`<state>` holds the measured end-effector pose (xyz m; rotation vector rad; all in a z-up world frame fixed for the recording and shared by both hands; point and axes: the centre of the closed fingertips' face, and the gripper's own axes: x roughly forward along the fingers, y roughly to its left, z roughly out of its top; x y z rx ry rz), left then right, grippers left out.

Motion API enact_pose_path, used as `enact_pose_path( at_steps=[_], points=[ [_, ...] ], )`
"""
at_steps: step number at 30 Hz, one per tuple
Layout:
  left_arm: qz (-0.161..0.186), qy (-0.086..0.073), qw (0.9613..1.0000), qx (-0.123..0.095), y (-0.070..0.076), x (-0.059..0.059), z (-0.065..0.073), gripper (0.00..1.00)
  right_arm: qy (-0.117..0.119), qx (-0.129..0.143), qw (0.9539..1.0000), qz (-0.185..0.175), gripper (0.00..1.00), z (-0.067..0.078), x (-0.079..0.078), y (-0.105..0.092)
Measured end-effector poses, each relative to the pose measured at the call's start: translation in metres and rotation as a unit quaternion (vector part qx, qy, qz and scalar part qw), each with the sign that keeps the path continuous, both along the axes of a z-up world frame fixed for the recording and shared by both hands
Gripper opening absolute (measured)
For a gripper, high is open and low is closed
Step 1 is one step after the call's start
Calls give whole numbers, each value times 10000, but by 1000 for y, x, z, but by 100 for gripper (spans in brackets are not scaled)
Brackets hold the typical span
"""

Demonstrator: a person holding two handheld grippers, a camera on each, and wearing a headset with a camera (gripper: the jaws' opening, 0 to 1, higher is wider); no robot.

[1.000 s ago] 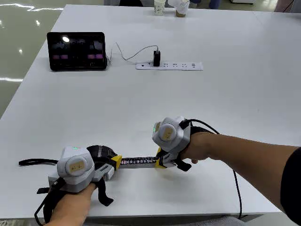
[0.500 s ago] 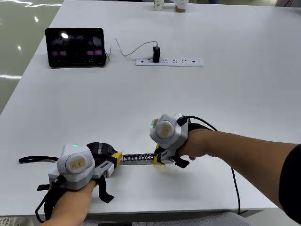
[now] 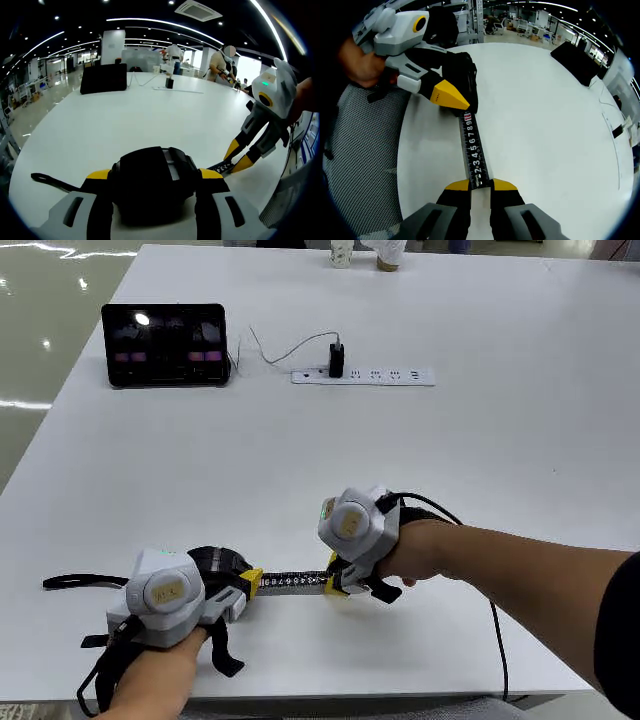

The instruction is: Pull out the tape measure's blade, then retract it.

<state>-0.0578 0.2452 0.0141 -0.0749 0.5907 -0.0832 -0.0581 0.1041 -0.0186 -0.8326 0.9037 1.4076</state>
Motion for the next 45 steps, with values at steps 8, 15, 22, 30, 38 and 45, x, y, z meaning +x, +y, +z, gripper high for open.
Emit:
enact_pose_path(
  at_steps=[8, 15, 22, 30, 38, 45],
  points=[
    [-8, 12, 10000, 16, 0, 0, 0, 62, 9, 11, 10000, -34, 11, 0, 0, 2],
    [-3, 11, 10000, 19, 0, 0, 0, 62, 34, 41, 10000, -28, 11, 0, -1, 6],
    [7, 29, 10000, -10, 0, -1, 0, 61, 51, 70, 10000, -14, 11, 1, -2, 8],
    [11, 27, 10000, -30, 0, -1, 0, 61, 75, 129, 9999, -25, 11, 1, -2, 11],
    [8, 22, 10000, -38, -1, -1, 0, 61, 63, 128, 9999, -40, 11, 1, -2, 14],
    [6, 24, 10000, -39, -1, -1, 0, 61, 58, 130, 9999, -68, 11, 0, -2, 16]
  ],
)
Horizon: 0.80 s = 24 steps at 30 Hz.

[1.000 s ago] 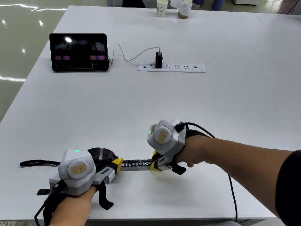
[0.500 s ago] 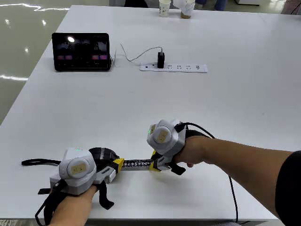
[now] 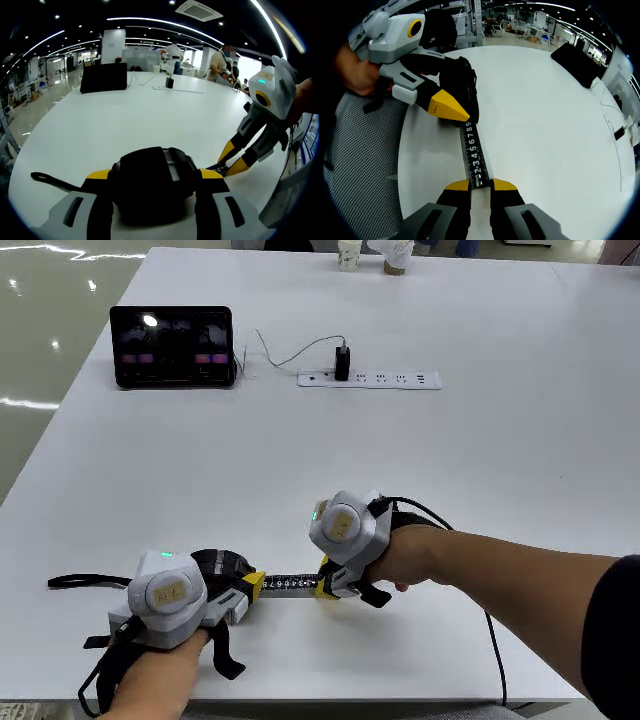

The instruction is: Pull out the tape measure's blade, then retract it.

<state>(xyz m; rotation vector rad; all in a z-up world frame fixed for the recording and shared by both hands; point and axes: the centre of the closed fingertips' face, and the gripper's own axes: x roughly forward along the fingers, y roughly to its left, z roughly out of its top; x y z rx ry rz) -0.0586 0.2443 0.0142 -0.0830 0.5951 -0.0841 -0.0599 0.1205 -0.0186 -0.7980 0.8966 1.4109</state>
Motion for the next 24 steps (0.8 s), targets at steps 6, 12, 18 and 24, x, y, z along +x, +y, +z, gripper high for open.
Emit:
enact_pose_path(
  at_steps=[6, 12, 18, 24],
  points=[
    [-4, -7, 10000, 6, 0, 0, 0, 62, 4, 23, 10000, -4, 11, 0, 1, 3],
    [-3, -6, 10000, 5, 1, 0, 0, 62, -25, 55, 10000, -20, 11, 0, 0, 6],
    [-5, -2, 10000, -2, 1, 0, 0, 62, -26, 86, 10000, -28, 11, 0, -1, 8],
    [-17, -6, 10000, -25, 1, -1, 0, 61, 27, 130, 9999, -83, 11, 1, -2, 11]
  ],
)
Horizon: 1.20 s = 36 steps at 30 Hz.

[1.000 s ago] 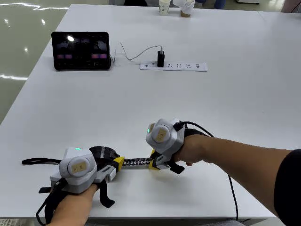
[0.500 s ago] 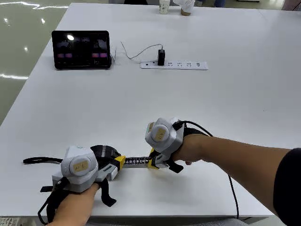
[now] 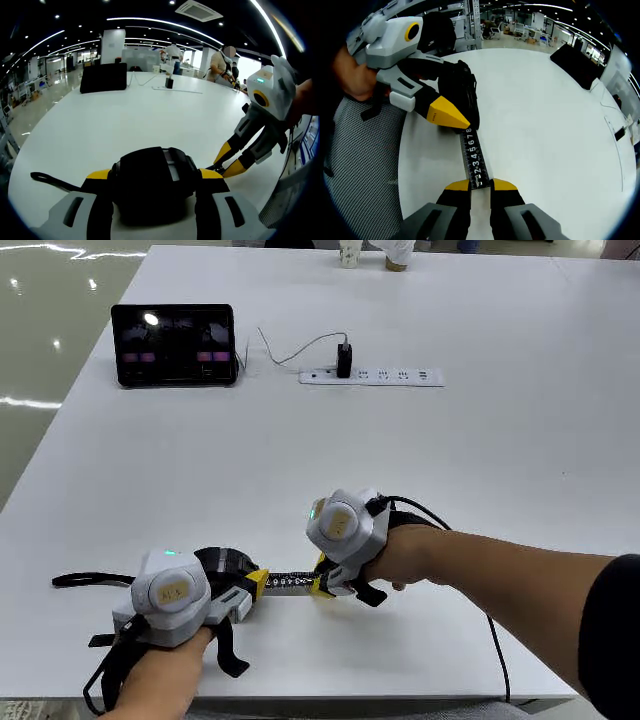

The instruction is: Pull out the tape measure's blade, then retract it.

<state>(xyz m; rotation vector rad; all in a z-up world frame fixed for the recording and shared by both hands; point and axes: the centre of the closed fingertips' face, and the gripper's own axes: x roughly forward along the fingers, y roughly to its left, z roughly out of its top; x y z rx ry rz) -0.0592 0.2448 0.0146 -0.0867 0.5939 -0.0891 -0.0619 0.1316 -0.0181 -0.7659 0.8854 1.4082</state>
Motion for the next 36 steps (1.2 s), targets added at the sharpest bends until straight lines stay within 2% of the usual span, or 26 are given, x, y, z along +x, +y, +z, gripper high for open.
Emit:
enact_pose_path(
  at_steps=[36],
  points=[
    [-135, 8, 9999, -46, 0, 1, 0, 61, 60, 194, 9998, -86, 11, 2, -7, 16]
  ],
)
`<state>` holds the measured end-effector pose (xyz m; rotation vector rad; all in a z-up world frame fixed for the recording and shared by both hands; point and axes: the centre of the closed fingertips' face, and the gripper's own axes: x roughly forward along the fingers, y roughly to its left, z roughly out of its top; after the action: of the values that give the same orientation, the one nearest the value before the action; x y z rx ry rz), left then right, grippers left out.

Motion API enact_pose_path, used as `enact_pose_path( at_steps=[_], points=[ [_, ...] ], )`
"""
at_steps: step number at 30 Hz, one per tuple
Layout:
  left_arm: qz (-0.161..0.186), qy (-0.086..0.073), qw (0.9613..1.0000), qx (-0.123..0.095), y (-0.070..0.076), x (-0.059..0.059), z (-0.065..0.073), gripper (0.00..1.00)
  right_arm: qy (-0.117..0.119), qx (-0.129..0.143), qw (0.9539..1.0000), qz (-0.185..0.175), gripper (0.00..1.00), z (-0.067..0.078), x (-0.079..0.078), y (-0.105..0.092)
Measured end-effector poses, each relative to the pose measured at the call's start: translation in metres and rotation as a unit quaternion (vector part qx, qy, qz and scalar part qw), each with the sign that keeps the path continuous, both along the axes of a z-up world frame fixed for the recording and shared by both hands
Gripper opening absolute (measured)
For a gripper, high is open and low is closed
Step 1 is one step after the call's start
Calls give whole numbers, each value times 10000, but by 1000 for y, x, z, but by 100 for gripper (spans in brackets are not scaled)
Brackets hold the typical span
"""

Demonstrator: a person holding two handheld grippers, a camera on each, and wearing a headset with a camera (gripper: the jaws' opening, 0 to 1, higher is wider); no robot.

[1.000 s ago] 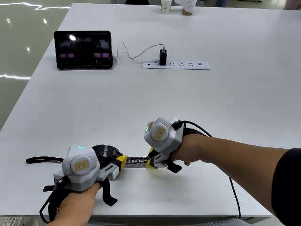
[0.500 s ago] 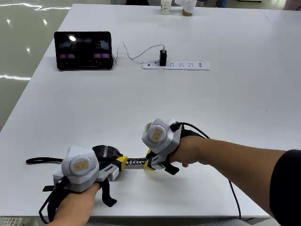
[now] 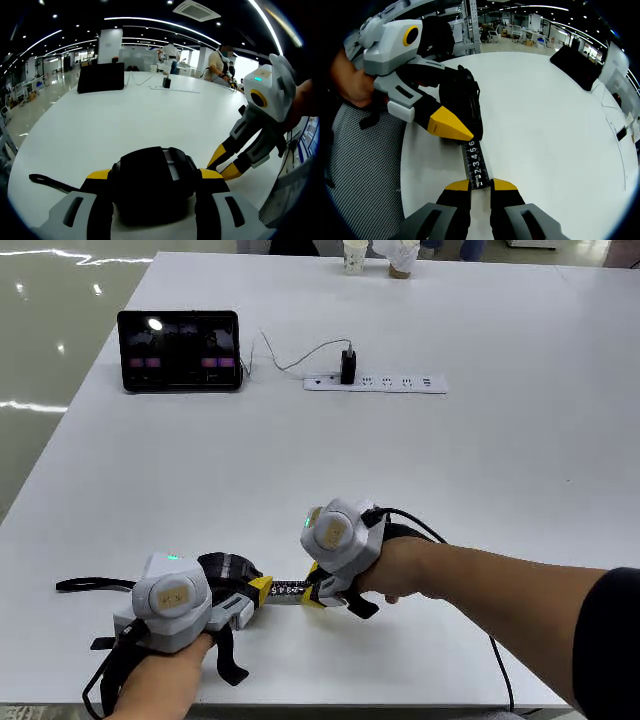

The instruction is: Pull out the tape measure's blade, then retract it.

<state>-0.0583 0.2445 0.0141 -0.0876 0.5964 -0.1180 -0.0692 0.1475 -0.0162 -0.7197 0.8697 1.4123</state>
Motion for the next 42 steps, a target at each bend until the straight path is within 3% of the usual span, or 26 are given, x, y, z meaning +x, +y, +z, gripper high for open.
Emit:
enact_pose_path(
  at_steps=[28, 32, 42],
  points=[
    [12, 7, 10000, -29, 0, -1, 1, 61, 63, 176, 9998, -48, 11, -1, -2, 11],
    [22, 17, 10000, -65, 0, -1, 1, 61, -54, 196, 9998, 71, 11, -2, -3, 15],
    [27, 16, 10000, -87, 1, -1, 0, 61, -40, 235, 9997, 53, 11, -2, -3, 19]
  ],
)
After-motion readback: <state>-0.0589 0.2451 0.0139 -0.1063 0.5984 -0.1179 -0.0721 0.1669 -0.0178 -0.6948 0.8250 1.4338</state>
